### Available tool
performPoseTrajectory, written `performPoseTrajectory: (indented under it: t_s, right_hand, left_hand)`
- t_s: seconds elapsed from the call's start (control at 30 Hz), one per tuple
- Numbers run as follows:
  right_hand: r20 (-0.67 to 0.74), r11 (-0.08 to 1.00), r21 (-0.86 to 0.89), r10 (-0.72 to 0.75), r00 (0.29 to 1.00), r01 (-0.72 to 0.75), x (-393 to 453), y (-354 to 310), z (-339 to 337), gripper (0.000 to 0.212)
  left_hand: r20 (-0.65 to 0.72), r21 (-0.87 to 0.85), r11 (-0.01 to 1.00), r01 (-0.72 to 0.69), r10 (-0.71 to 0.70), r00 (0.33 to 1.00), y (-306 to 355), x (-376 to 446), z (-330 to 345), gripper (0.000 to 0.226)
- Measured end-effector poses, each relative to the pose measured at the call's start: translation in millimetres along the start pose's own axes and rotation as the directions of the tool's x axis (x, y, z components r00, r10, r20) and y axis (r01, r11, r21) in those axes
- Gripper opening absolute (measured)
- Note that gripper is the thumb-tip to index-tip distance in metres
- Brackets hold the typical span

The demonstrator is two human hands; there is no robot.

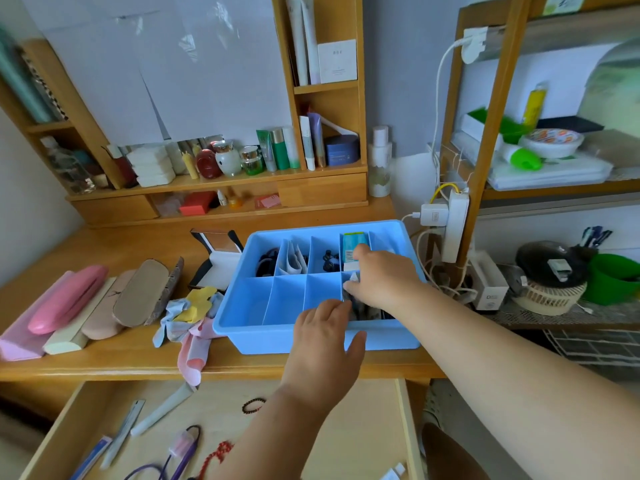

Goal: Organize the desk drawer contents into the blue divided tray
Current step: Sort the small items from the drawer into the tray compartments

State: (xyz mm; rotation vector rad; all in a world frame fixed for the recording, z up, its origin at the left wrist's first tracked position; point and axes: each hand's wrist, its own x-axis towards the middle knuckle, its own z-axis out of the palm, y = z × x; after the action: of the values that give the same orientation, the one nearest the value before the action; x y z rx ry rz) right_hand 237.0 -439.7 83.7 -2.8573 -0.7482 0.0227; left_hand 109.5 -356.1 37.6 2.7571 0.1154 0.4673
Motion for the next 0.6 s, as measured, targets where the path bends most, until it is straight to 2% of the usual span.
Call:
performPoseTrajectory:
  t_s: [0.07,0.13,0.23,0.37,0.53,0.6]
  right_hand:
    - [-0.026,0.998,0.031,-0.056,0.998,0.057,-5.6,6.9,-5.4,0.019]
    - [0.029,0.996,0.024,-0.087,0.996,0.087,-10.0,7.5,-7.6,0.004]
    - [0.102,0.994,-0.041,-0.099,0.99,0.104,-11.9,4.2,-3.6,0.015]
    - [0.079,0.983,-0.129,-0.123,0.989,0.132,-12.2,5.3,6.6,0.014]
    - [0.116,0.988,-0.001,-0.152,0.982,0.153,-15.7,10.8,1.6,0.013]
    - [-0.017,0.983,0.096,-0.153,0.988,0.154,-28.1,15.0,5.3,0.013]
  left_hand:
    - [-0.009,0.018,0.999,0.034,-0.034,0.999,1.8,0.7,3.8,0.05]
    - [-0.005,0.089,0.995,0.05,-0.05,0.999,4.2,1.6,7.2,0.052]
    - [0.007,0.123,0.992,0.041,-0.043,0.999,6.4,4.2,9.4,0.051]
    - [0.02,0.095,0.995,0.002,-0.004,1.0,2.8,1.9,9.5,0.058]
    - [0.094,0.077,0.997,-0.028,0.02,0.995,0.5,6.2,2.5,0.062]
    - [0.12,0.034,0.997,-0.07,0.065,0.991,-1.2,4.1,-3.7,0.06]
